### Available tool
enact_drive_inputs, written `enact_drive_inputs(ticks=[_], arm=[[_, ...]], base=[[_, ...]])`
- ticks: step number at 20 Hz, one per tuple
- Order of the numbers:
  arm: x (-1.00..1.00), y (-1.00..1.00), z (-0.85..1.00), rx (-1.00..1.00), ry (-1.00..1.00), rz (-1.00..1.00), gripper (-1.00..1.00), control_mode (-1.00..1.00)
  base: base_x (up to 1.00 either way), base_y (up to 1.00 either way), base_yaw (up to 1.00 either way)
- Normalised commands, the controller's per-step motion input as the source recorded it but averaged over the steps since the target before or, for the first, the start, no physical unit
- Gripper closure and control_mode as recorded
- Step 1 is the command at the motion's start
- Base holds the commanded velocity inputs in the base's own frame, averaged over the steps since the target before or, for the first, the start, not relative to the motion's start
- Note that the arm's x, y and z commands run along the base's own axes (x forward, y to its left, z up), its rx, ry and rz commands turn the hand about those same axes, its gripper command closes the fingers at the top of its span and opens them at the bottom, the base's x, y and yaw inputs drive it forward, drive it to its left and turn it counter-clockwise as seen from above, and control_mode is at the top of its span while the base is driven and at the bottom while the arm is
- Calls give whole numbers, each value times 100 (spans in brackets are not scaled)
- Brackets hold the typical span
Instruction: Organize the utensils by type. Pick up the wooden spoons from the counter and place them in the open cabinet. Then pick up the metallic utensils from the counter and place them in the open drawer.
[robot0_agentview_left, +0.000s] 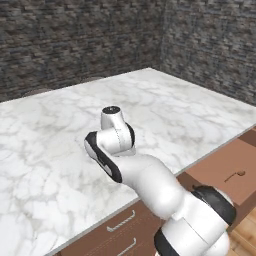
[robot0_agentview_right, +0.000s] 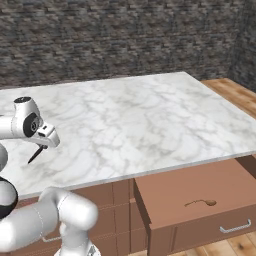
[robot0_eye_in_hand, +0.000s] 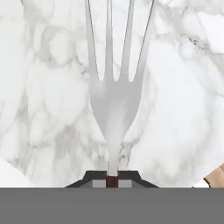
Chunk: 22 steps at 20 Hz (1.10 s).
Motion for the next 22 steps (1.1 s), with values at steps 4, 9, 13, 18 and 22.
enact_drive_inputs(ticks=[4,9,13,18,22], arm=[[-6,-77,33,0,-6,-21,100,-100],[-3,-83,19,0,-5,-20,100,-100],[-1,-89,11,0,-5,-21,100,-100],[0,-90,4,0,-1,-27,100,-100],[0,-90,3,0,0,-27,100,-100]], base=[[0,0,0],[0,0,0],[0,0,0],[0,0,0],[0,0,0]])
